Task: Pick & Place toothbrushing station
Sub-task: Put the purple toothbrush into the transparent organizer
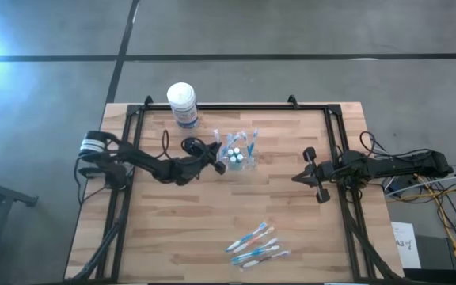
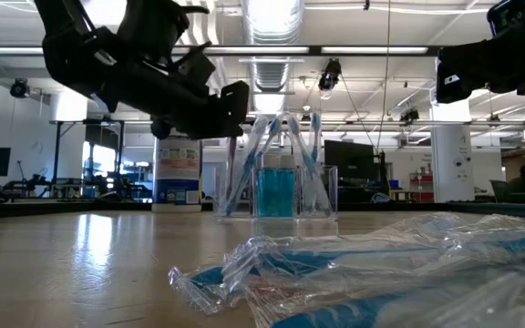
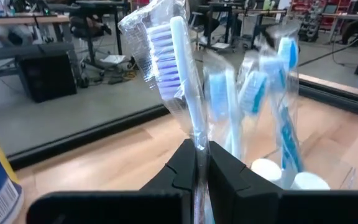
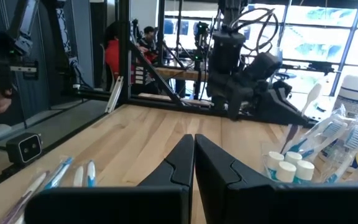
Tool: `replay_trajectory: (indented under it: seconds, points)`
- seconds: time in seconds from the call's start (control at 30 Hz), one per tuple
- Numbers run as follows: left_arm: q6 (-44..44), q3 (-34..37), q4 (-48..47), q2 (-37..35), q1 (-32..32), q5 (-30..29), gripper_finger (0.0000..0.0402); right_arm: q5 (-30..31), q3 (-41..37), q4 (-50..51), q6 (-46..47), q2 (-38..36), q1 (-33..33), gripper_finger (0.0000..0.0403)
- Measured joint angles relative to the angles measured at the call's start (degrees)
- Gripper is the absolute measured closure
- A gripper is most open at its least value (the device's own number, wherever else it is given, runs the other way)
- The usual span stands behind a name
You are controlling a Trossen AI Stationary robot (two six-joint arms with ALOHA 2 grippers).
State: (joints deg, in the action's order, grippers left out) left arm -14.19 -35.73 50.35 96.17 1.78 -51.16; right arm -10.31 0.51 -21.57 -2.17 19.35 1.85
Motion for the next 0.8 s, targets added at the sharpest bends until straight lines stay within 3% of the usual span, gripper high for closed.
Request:
replay_trajectory:
  seconds: [0.57, 0.8]
  points:
    - [-1.7, 0.0, 0.1, 3.1, 0.0, 3.0, 0.0380, 0.0, 0.0, -0.1, 0.0, 0.0, 0.0, 0.0394]
    - [-0.7, 0.2, -2.1, 2.1, 0.4, 4.5, 0.0333, 0.0, 0.0, -0.1, 0.3, 0.0, 0.0, 0.0394]
